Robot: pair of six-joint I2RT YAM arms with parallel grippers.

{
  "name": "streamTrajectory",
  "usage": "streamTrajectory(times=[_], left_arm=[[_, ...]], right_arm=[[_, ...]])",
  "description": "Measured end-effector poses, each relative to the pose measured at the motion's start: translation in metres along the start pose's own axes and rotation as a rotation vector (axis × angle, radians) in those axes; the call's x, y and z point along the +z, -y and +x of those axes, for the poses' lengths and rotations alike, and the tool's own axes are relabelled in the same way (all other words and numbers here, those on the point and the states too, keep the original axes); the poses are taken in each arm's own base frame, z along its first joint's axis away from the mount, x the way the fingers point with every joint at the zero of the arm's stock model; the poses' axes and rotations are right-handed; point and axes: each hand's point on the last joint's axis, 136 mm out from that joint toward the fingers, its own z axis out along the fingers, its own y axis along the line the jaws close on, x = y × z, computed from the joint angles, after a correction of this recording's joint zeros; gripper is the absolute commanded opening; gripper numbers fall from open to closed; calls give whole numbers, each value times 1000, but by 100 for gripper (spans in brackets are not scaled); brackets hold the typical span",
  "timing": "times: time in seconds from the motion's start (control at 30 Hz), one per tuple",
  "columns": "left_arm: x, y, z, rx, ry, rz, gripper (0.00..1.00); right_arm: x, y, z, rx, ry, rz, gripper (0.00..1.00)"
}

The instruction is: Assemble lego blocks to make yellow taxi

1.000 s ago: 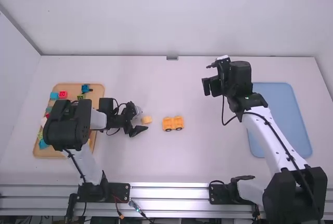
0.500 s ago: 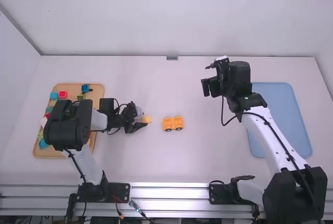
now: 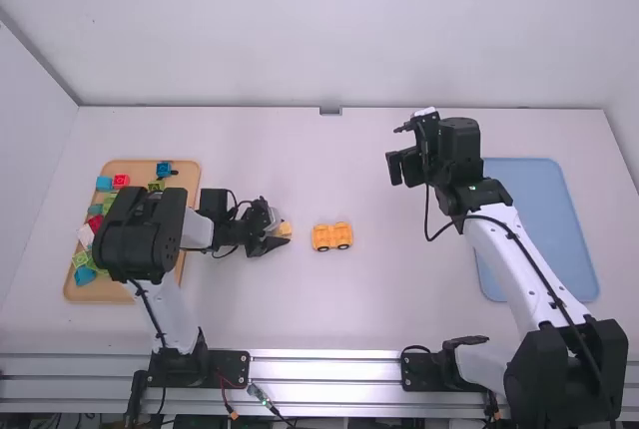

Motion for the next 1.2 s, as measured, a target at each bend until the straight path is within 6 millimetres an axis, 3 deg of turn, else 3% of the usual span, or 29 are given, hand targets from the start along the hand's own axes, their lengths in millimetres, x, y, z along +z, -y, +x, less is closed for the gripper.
streamTrajectory(times=[0.27, 0.43, 0.57, 0.63, 0.83, 1.03, 1.2], left_arm=[[-12, -13, 7, -20, -1, -52, 56], [-10, -12, 5, 1, 9, -52, 54], [-3, -6, 2, 17, 10, -31, 48], [-1, -4, 1, 21, 11, -23, 39], [-3, -7, 2, 18, 7, -33, 38], [-3, -8, 3, 18, 5, -38, 24], [-4, -13, 3, 31, -2, -59, 23]], right_arm=[[0, 0, 0, 0, 1, 0, 99], [0, 0, -2, -3, 8, 1, 99], [0, 0, -2, -3, 8, 0, 99], [0, 0, -2, 0, 7, 1, 99], [0, 0, -1, 0, 3, 0, 99], [0, 0, 0, 3, 1, 0, 99], [0, 1, -1, -2, 5, 3, 99]])
